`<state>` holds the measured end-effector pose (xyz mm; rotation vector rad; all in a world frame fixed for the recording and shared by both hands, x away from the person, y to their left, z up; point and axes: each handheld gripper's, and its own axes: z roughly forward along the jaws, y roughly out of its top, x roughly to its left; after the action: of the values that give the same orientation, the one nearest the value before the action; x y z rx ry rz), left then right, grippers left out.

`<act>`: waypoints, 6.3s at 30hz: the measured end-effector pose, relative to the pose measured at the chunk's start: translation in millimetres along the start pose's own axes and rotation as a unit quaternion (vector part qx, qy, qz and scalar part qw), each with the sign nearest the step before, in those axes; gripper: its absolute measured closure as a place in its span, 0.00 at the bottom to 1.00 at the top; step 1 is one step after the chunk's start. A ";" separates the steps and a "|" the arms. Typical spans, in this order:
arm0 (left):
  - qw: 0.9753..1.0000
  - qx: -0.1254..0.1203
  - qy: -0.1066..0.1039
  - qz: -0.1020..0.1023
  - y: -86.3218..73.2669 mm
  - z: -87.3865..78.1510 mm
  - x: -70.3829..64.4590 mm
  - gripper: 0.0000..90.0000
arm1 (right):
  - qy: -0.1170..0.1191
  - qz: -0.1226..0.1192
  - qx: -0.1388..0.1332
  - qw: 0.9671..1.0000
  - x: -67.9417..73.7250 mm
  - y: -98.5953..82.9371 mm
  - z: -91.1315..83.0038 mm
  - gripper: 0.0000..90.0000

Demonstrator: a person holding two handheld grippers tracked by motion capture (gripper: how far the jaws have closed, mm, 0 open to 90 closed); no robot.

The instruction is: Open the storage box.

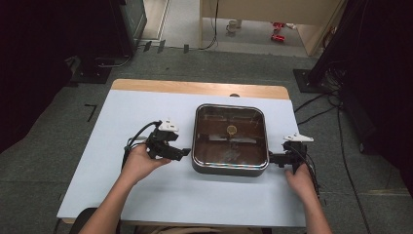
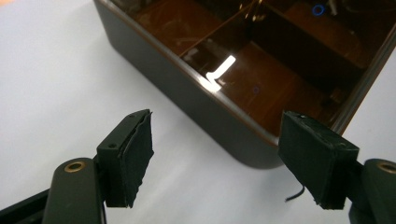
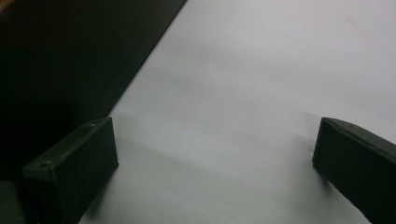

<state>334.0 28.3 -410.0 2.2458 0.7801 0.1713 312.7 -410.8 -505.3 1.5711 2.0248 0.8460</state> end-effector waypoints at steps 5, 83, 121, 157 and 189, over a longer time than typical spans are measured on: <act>1.000 0.002 -0.012 0.009 13.8 5.7 -3.5 0.29 | 0.000 0.000 0.000 1.000 0.0 0.0 0.0 0.00; 0.993 -0.021 -0.070 0.096 107.4 109.4 -36.0 0.65 | 0.000 0.000 0.000 1.000 0.1 -0.1 -0.1 0.00; 0.998 -0.057 0.010 0.007 69.5 -5.1 36.2 0.65 | 0.001 0.002 0.000 1.000 -0.2 0.1 0.0 0.00; 0.986 -0.032 0.123 -0.110 -18.8 -39.9 140.7 0.65 | 0.000 0.000 0.000 1.000 -0.1 0.2 0.1 0.00; 0.981 0.007 0.136 -0.140 -52.8 7.5 166.2 0.64 | 0.000 0.000 0.000 1.000 0.1 0.1 0.1 0.00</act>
<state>445.1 149.0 -469.6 2.1227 1.2357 0.3434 312.9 -410.7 -505.3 1.5717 2.0250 0.8451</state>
